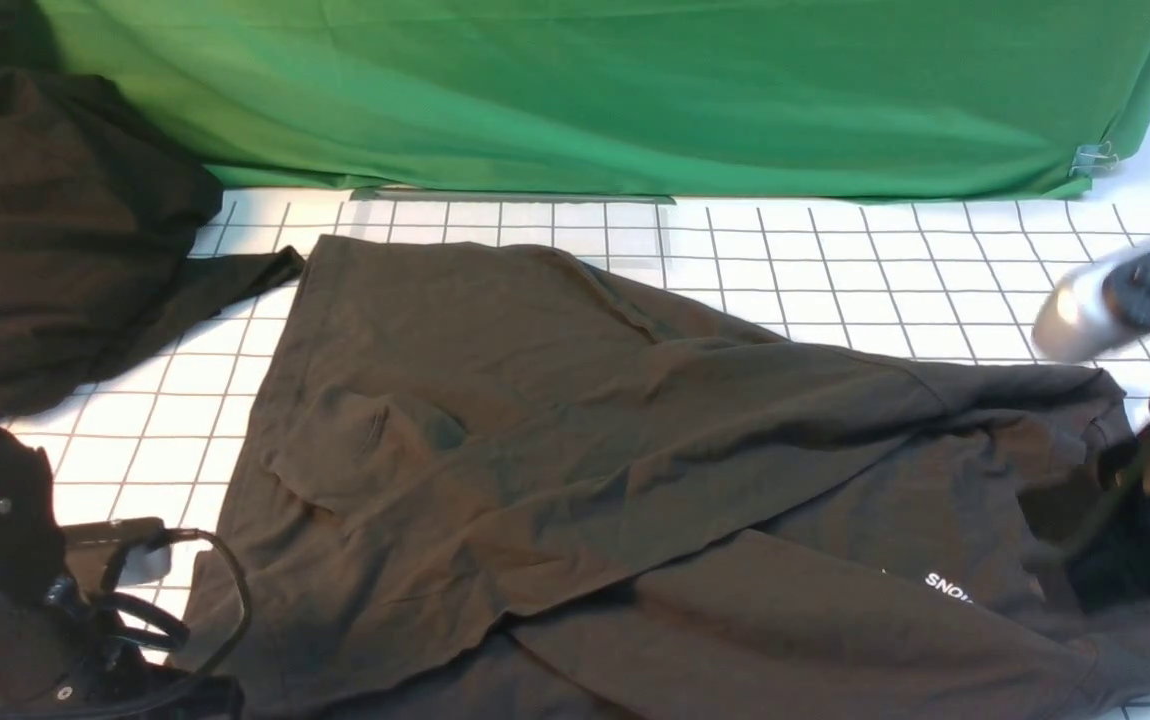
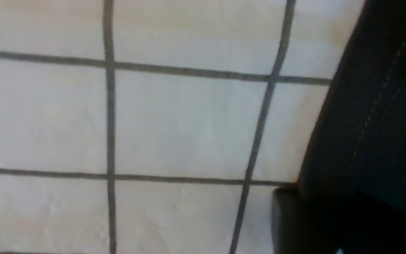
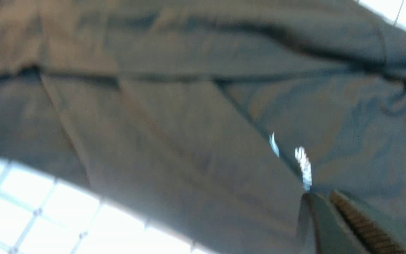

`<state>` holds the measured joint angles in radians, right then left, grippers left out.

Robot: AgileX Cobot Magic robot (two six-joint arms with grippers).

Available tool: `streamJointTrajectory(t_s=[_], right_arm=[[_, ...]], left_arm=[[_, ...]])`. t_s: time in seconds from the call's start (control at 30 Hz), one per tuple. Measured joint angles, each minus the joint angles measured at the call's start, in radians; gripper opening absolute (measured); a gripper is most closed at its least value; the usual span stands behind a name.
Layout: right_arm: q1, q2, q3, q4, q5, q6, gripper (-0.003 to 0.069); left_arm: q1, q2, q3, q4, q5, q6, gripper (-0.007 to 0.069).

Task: Fold a long-sleeved shirt over a white checkered tablecloth.
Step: 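Grasp the near edge of the shirt at its hem and shoulder corners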

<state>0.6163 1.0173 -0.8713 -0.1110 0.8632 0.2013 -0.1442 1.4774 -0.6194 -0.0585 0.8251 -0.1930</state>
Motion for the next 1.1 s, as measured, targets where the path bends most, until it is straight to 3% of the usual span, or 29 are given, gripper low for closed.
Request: streamJointTrajectory(t_s=[0.1,0.27,0.37,0.5,0.53,0.57,0.6,0.63,0.7,0.77,0.97,1.1], right_arm=[[0.0,0.011,-0.001,0.069,0.066,-0.093,0.0031],[0.001,0.096,0.0,0.186,0.154,-0.246,0.0037],[0.017,0.169,0.0,0.193,0.184,-0.297,0.0071],[0.095,0.273,0.008,0.185,0.182,-0.333,0.0202],[0.13,0.301,0.017,0.167,0.171,-0.334,0.0276],[0.13,0.305,0.017,0.163,0.171,-0.334,0.0276],[0.17,0.34,0.034,0.111,0.159,-0.314,0.0377],[0.173,0.343,0.037,0.111,0.158,-0.31,0.0387],[0.201,0.374,0.068,0.03,0.129,-0.242,0.0499],[0.203,0.395,0.101,-0.014,0.07,-0.211,0.0538],[0.205,0.461,0.161,-0.064,-0.065,-0.161,0.0541],[0.209,0.532,0.168,-0.109,-0.133,-0.105,0.048]], left_arm=[[0.0,0.001,0.0,-0.02,0.015,0.039,0.004],[0.0,-0.044,0.0,-0.026,0.081,0.064,0.0024],[0.0,-0.124,0.0,-0.026,0.113,0.066,0.0024],[0.0,-0.253,0.0,-0.013,0.151,0.069,0.0024],[0.0,-0.296,0.0,-0.008,0.157,0.07,0.0024],[0.0,-0.302,0.0,-0.007,0.158,0.07,0.0024],[0.0,-0.348,0.0,-0.002,0.172,0.07,0.0024],[0.0,-0.348,0.0,-0.002,0.175,0.07,0.0024],[0.0,-0.395,0.0,0.009,0.19,0.07,0.0024],[0.0,-0.414,0.0,0.025,0.194,0.066,0.0024],[0.0,-0.42,0.0,0.036,0.197,0.063,0.0024],[0.0,-0.42,0.0,0.036,0.197,0.063,0.0024]])
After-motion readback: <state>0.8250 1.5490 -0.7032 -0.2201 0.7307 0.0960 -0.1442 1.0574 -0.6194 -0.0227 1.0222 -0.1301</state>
